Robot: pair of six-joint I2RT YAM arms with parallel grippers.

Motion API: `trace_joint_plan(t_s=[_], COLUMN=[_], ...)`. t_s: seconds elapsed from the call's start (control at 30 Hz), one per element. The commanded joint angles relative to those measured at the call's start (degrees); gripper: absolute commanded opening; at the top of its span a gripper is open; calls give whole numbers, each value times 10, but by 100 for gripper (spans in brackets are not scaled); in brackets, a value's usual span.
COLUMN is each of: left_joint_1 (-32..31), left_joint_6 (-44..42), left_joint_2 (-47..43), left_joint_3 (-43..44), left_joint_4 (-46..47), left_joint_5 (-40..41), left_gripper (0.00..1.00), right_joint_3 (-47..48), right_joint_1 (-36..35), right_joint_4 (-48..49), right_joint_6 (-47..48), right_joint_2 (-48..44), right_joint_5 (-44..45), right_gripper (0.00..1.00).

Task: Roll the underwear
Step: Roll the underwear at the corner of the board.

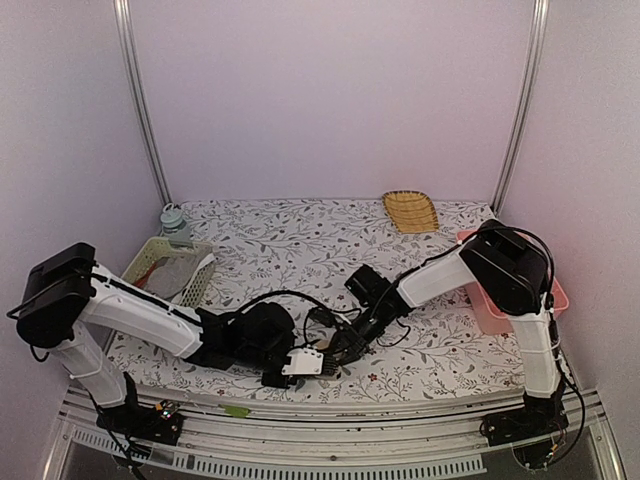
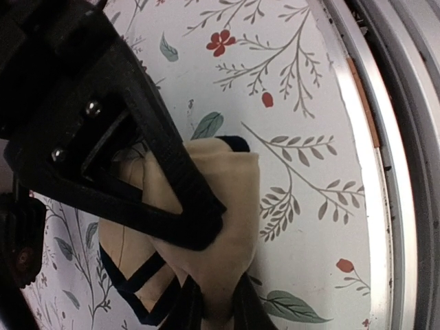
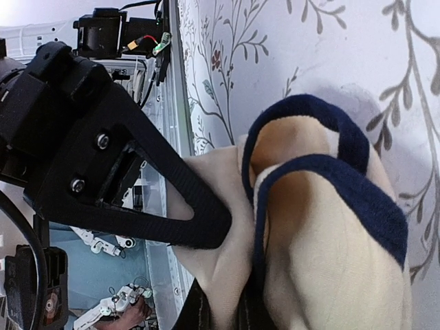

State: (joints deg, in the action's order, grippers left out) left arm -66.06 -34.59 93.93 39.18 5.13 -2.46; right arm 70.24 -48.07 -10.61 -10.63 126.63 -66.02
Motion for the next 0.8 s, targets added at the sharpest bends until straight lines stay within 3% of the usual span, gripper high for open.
trace_joint_plan(t_s=[0.0, 0.1, 0.2, 0.43, 0.77], left_joint_1=[-11, -11, -11, 24, 95], left_joint_6=[30, 40, 54, 92, 138], left_joint_2=[-15, -16, -11, 33, 128], left_joint_3=[6, 22, 38, 84, 183], left_joint_4=[-101, -148, -184, -257, -359], left_joint_5=[-63, -78, -94, -162, -276], left_gripper=[1, 0, 0, 0, 0], right_joint_3=[22, 10, -30, -162, -287], right_joint_1=[3, 4, 18, 69, 24], right_joint_4=[8, 13, 51, 167, 156], right_joint_6=[23, 23, 6, -50, -9], right_joint_2=[37, 5, -51, -255, -487], right_joint_5=[73, 91, 122, 284, 452], right_gripper=[12, 33, 40, 45, 48])
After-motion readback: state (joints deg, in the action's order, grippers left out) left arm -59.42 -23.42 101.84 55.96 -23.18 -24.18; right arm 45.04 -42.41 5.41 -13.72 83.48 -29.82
